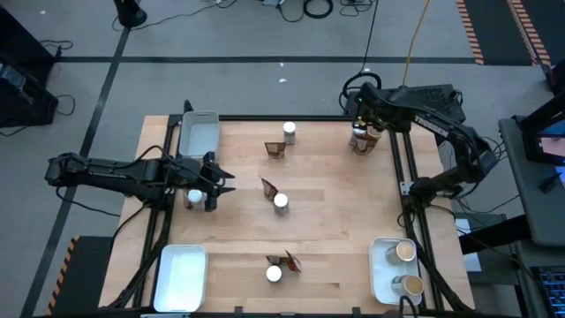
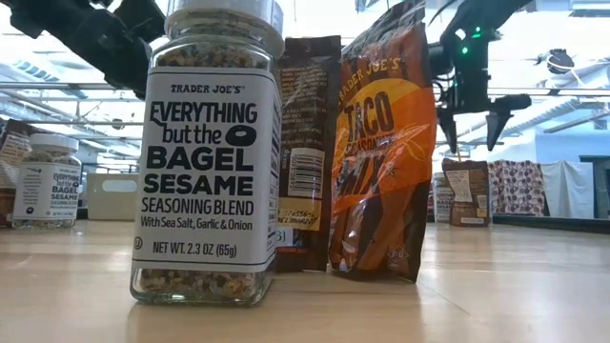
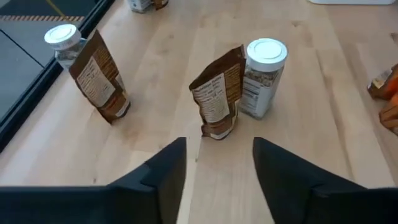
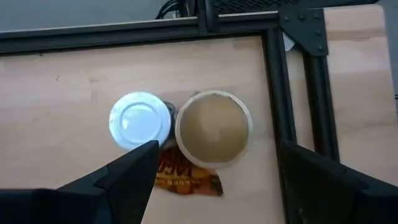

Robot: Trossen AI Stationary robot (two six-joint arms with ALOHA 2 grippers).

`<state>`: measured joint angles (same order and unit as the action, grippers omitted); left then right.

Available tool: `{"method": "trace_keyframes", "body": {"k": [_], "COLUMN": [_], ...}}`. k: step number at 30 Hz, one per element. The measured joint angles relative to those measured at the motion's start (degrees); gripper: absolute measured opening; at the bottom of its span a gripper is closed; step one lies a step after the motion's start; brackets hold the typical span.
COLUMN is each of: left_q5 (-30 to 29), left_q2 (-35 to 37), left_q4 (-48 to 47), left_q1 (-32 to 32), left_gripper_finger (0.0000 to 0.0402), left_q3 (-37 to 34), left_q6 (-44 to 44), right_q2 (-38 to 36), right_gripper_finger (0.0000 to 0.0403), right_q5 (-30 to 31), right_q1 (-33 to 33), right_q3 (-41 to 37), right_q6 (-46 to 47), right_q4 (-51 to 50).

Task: Sort spices by type
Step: Put the brown seasoning bottle into the bottom right white bin

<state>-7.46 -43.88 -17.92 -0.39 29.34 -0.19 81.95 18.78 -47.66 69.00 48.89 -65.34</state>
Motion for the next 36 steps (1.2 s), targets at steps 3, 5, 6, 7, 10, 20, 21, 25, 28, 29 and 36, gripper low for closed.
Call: {"method": "trace_keyframes", "body": {"k": [3,5,6,7,10,20,21,25,28,29,36], "left_q5": [1.1,2.4,2.9,3.1,3.2,3.4,3.4,3.4,3.4,3.4,3.4], "left_q2": [0.0,0.0,0.0,0.0,0.0,0.0,0.0,0.0,0.0,0.0,0.0], "left_q4": [1.1,1.5,1.5,1.5,1.5,1.5,1.5,1.5,1.5,1.4,1.3], "left_q1": [0.0,0.0,0.0,0.0,0.0,0.0,0.0,0.0,0.0,0.0,0.0], "left_gripper_finger": [0.0217,0.0228,0.0232,0.0235,0.0238,0.0238,0.0238,0.0238,0.0238,0.0238,0.0238], "left_q3": [0.0,0.0,0.0,0.0,0.0,0.0,0.0,0.0,0.0,0.0,0.0], "left_q6": [0.4,0.5,0.5,0.5,0.5,0.5,0.5,0.5,0.5,0.5,0.5], "right_q2": [1.1,2.0,2.5,2.9,4.0,5.0,5.0,5.0,5.0,5.0,5.0], "right_gripper_finger": [0.0313,0.0313,0.0313,0.0313,0.0313,0.0313,0.0313,0.0313,0.0313,0.0313,0.0313], "right_q5": [-1.2,-1.3,-1.2,-1.2,-1.1,-1.0,-1.1,-2.2,-2.7,-2.7,-5.9], "right_q1": [-1.1,-1.5,-1.8,-1.9,-2.4,-5.1,-5.2,-5.5,-5.8,-5.8,-6.8], "right_q3": [-0.6,-0.7,-0.7,-0.7,-0.7,-0.7,-0.7,-2.6,-5.1,-6.0,-10.8], "right_q6": [-0.1,-0.1,-0.1,-0.1,-0.1,-1.3,-1.4,-1.5,-2.1,-2.3,-2.9], "right_q4": [2.4,2.8,3.1,3.3,3.6,3.0,3.0,4.0,5.1,5.9,8.8]}}
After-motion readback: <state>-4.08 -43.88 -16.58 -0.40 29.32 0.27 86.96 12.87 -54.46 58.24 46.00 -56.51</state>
